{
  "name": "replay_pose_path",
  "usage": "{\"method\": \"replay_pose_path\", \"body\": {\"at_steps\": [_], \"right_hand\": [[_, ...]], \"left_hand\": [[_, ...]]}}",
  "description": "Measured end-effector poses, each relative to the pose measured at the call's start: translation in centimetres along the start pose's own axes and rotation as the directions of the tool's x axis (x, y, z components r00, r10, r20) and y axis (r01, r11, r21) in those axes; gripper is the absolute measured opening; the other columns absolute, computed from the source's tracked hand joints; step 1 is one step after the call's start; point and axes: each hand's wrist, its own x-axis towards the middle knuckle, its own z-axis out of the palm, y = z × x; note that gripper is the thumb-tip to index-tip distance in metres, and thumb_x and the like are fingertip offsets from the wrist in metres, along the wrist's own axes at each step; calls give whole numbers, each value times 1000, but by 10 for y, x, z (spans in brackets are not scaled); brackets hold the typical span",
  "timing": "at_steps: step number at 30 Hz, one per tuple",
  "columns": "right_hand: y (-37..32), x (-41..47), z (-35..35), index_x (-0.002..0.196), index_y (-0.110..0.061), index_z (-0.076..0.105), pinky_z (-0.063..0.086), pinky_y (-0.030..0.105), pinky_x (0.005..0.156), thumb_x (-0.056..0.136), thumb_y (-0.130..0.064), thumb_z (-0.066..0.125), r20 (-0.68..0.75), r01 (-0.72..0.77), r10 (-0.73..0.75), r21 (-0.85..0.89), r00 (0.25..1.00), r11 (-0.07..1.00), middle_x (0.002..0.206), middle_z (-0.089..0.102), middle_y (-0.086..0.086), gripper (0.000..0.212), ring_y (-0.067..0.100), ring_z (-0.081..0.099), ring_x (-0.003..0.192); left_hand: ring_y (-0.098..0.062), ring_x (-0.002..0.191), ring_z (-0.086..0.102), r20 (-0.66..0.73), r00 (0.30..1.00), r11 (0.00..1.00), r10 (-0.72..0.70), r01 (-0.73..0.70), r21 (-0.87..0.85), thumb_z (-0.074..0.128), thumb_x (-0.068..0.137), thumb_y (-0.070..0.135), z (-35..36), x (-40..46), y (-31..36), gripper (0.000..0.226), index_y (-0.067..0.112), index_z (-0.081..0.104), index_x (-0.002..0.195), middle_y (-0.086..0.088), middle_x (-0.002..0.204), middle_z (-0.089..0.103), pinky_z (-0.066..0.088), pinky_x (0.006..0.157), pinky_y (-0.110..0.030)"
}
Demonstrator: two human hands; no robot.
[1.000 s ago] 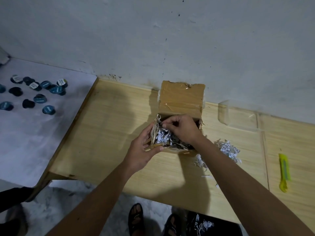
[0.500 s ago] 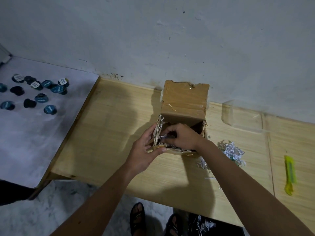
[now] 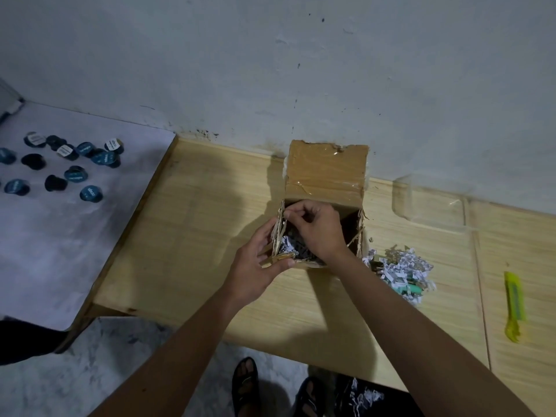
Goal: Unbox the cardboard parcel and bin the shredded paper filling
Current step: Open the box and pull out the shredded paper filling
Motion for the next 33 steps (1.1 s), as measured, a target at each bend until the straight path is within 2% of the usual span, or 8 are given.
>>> {"method": "replay_pose_path", "body": {"at_steps": [5, 9, 14, 18, 22, 25, 28, 33], "right_hand": [[2, -4, -11, 93, -11, 79, 60, 31, 68, 92, -12, 75, 175, -38, 56, -102, 983, 994, 84, 77, 6, 4, 28, 74, 76], [6, 2, -26, 93, -18, 79, 62, 34, 74, 95, -12, 70, 306, 101, 17, -366, 952, 925, 83, 78, -2, 11, 16, 74, 73], [6, 5, -42, 110, -22, 75, 57, 37, 90, 96, -25, 65, 394, 234, 18, -580, 919, 781, 108, 75, 1, 17, 21, 69, 96], [7, 5, -35, 134, -28, 63, 38, 41, 112, 94, -50, 66, 522, 291, 159, -674, 838, 679, 134, 55, 9, 46, 30, 52, 123], [11, -1, -32, 127, -26, 70, 53, 34, 95, 95, -27, 72, 599, 179, 144, -447, 788, 877, 113, 66, -7, 33, 9, 64, 99], [12, -3, -33, 116, -25, 74, 56, 36, 88, 93, -24, 74, 577, 194, 89, -410, 812, 891, 102, 69, -7, 23, 8, 65, 90], [7, -4, -40, 129, -31, 67, 46, 44, 106, 95, -41, 68, 531, 264, 52, -502, 846, 824, 121, 64, 2, 35, 24, 59, 114], [1, -5, -41, 155, -46, 30, 19, 48, 123, 99, -61, 50, 537, 251, 301, -727, 788, 639, 161, 28, 10, 61, 41, 25, 148]], "left_hand": [[19, 123, 52, -8, 1000, 1000, -8, 8, -6, 86, 80, 14, -1, 0, -3, 90, 37, 38, 153, 31, 133, 57, 46, 89, -3], [23, 121, 50, -4, 1000, 1000, -5, 5, -7, 86, 81, 15, -1, 0, -2, 91, 36, 38, 154, 32, 134, 55, 45, 88, -2], [26, 123, 46, 9, 1000, 1000, -8, 8, -13, 86, 81, 19, -1, -1, -2, 91, 40, 36, 155, 39, 135, 50, 45, 91, -3], [19, 130, 46, 14, 1000, 1000, -12, 12, -10, 86, 81, 20, -1, -2, -1, 92, 41, 36, 155, 38, 140, 50, 44, 101, -15], [8, 136, 47, 11, 1000, 1000, -4, 4, -8, 86, 81, 19, -2, -1, -2, 92, 42, 37, 154, 27, 145, 53, 44, 109, -27], [8, 137, 46, 13, 1000, 1000, -8, 8, -3, 86, 81, 20, -2, -1, -2, 91, 43, 37, 154, 27, 147, 51, 44, 110, -28], [7, 138, 46, 13, 1000, 1000, -13, 13, -13, 86, 81, 19, -2, -1, -2, 91, 41, 37, 155, 25, 147, 52, 45, 109, -26], [17, 130, 45, 19, 1000, 1000, -21, 21, 0, 85, 82, 19, -1, -3, 0, 90, 42, 36, 155, 29, 142, 52, 44, 97, -11]]}}
